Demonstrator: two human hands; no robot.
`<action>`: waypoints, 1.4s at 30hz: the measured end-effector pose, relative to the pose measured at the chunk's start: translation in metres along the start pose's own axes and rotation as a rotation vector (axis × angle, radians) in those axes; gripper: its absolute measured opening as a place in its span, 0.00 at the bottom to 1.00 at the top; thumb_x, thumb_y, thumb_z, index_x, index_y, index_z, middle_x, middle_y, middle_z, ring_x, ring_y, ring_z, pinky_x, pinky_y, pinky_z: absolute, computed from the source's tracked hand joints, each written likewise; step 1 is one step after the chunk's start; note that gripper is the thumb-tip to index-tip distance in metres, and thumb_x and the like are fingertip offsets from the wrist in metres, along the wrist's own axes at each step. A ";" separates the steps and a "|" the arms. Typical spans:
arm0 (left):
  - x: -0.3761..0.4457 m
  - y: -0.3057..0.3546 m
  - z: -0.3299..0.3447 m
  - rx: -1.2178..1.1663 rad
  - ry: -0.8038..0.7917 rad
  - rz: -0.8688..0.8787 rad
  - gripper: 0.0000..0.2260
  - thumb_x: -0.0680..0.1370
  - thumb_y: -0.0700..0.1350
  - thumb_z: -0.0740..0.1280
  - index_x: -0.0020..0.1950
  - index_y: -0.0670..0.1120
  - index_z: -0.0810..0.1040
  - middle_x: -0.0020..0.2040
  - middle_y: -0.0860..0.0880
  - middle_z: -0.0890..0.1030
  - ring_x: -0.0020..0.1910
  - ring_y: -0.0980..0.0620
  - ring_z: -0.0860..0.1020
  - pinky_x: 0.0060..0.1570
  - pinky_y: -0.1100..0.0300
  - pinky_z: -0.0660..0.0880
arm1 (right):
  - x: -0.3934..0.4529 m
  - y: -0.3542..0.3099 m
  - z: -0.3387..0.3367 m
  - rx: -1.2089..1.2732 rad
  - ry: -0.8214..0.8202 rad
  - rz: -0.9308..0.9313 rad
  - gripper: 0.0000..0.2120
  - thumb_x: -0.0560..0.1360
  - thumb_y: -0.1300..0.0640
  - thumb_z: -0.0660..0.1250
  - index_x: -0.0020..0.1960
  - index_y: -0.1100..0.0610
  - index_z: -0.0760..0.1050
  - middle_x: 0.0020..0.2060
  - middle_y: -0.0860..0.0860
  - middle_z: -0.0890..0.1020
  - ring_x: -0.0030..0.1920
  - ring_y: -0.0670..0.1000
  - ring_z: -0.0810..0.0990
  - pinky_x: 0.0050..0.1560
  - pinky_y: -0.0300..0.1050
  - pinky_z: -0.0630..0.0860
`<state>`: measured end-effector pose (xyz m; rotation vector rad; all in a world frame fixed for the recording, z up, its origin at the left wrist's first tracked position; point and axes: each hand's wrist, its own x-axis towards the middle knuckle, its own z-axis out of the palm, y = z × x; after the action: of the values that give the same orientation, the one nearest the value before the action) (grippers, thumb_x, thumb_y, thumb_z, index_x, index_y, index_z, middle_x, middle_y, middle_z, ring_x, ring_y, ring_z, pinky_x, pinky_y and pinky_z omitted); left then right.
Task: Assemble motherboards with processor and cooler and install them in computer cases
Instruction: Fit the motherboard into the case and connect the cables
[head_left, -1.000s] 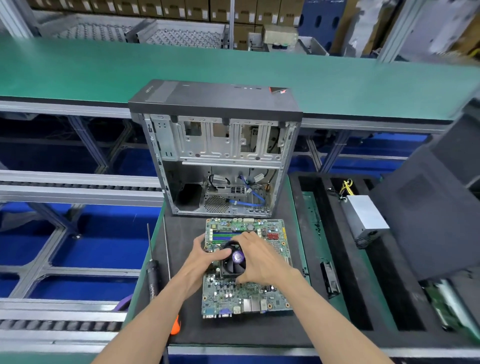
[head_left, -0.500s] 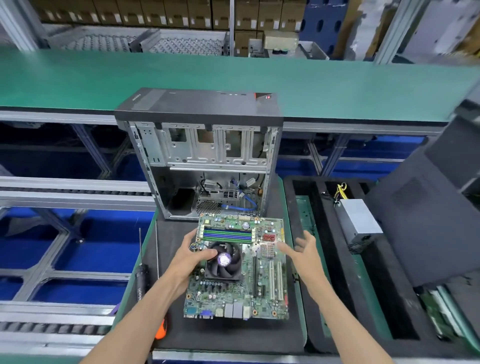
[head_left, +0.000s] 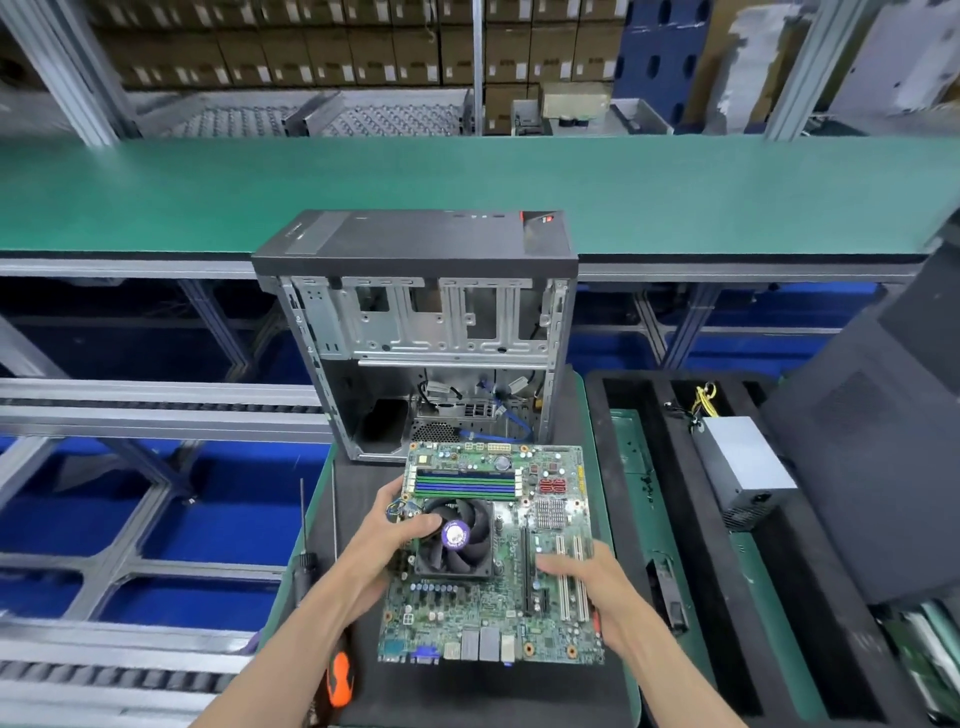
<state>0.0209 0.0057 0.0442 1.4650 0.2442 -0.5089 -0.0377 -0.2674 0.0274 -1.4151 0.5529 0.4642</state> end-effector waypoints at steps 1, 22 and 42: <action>0.002 0.003 -0.004 0.015 -0.021 -0.009 0.48 0.53 0.60 0.85 0.69 0.62 0.69 0.60 0.50 0.84 0.57 0.49 0.82 0.59 0.49 0.74 | -0.001 0.000 0.003 0.010 0.005 -0.015 0.61 0.48 0.42 0.85 0.74 0.57 0.63 0.71 0.54 0.72 0.68 0.55 0.71 0.59 0.55 0.68; 0.102 0.143 0.006 -0.981 -0.129 0.072 0.41 0.72 0.38 0.72 0.80 0.41 0.55 0.82 0.41 0.51 0.81 0.43 0.52 0.77 0.47 0.58 | -0.014 0.004 0.019 0.038 0.142 -0.036 0.66 0.49 0.42 0.82 0.79 0.58 0.54 0.74 0.55 0.65 0.69 0.53 0.66 0.68 0.53 0.63; 0.108 0.140 0.059 -0.974 -0.218 0.072 0.08 0.74 0.46 0.72 0.38 0.45 0.87 0.61 0.41 0.83 0.61 0.37 0.81 0.65 0.36 0.73 | 0.017 -0.037 0.013 -0.060 0.066 -0.008 0.39 0.58 0.49 0.84 0.63 0.55 0.69 0.59 0.49 0.77 0.62 0.50 0.75 0.56 0.48 0.68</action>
<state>0.1725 -0.0687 0.1248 0.4644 0.2170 -0.3949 -0.0005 -0.2584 0.0469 -1.4941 0.5910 0.4321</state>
